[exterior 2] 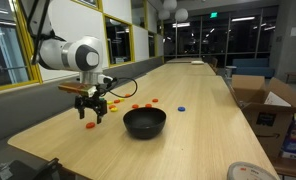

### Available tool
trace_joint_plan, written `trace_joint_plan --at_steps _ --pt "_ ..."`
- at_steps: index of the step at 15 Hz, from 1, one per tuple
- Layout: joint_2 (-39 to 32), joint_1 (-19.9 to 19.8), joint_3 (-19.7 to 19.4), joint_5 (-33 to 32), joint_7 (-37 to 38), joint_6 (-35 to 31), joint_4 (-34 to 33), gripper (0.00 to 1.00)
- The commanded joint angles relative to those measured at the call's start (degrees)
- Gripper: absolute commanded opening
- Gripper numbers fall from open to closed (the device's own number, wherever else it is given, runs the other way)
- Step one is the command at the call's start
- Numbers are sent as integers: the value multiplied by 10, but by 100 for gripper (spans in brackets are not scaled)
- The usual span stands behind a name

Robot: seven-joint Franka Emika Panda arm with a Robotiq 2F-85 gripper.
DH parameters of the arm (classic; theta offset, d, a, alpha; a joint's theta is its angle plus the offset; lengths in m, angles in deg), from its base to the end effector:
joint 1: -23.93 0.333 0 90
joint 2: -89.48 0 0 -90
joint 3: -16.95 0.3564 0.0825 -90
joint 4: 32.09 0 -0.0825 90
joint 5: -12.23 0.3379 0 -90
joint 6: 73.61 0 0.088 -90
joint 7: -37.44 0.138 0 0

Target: Put the circles inside the black bowl.

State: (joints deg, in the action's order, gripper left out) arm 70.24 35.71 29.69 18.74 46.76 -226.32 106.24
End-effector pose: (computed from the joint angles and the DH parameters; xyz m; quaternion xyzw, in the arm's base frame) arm 0.4340 0.1988 0.2203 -0.9944 -0.0762 0.0559 0.0463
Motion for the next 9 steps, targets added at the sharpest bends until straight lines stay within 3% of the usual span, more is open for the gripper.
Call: trace_joint_plan --at_steps 1,9 --pt "-19 2 2 8 -14 -41 8 100" --pt "-40 41 -20 -14 28 -120 26 100"
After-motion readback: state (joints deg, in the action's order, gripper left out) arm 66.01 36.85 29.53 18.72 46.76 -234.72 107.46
